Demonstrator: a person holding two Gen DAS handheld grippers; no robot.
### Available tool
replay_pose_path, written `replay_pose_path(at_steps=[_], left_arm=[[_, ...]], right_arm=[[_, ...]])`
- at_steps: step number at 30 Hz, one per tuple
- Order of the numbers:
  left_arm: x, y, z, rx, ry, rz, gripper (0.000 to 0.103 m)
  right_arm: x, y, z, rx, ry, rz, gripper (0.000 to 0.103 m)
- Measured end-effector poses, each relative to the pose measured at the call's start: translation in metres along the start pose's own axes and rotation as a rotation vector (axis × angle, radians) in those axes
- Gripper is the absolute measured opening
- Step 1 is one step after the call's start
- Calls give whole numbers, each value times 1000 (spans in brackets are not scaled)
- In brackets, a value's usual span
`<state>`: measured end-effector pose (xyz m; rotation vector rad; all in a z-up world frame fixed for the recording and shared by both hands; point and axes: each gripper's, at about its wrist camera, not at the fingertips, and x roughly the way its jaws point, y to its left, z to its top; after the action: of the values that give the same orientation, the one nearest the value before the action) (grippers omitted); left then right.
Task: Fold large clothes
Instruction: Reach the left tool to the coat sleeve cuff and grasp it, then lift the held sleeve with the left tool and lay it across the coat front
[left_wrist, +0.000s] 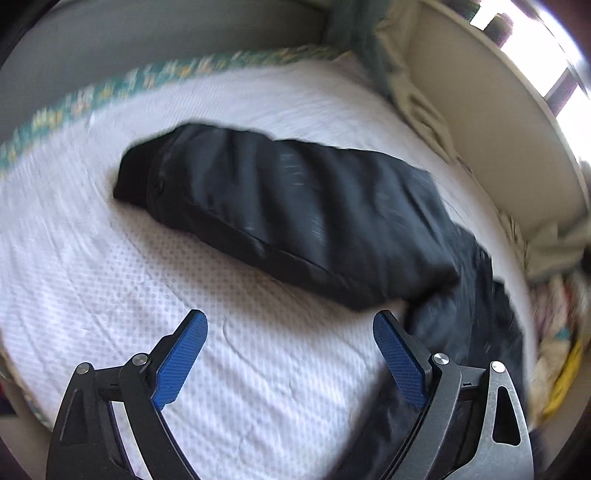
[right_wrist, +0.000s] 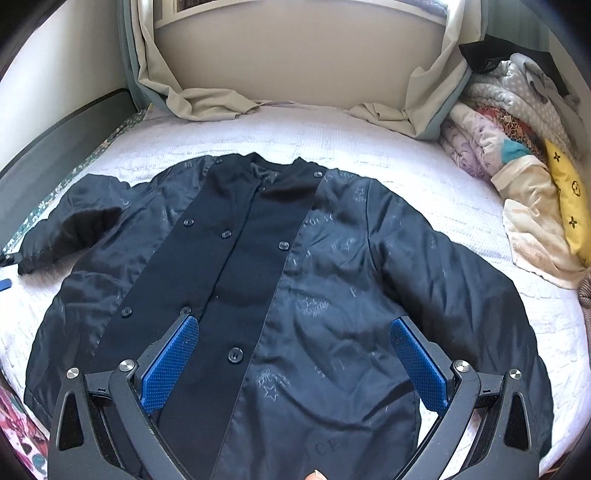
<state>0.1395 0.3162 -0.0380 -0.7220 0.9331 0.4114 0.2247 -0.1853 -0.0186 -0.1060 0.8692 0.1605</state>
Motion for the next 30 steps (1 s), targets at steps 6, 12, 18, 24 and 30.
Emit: replay_pose_path(at_steps=[6, 12, 18, 24, 30], left_arm=[[27, 58, 21, -326, 36, -189, 91], [53, 88, 37, -492, 28, -256, 91], [74, 106, 45, -664, -34, -348, 75], [83, 111, 52, -689, -71, -379, 23], [48, 106, 47, -630, -171, -417, 13]], right_arm=[[7, -5, 4, 20, 17, 22, 103], [21, 3, 5, 15, 63, 63, 103], [26, 12, 4, -16, 68, 63, 103], [41, 9, 0, -16, 113, 41, 103], [53, 4, -1, 17, 159, 47, 103]])
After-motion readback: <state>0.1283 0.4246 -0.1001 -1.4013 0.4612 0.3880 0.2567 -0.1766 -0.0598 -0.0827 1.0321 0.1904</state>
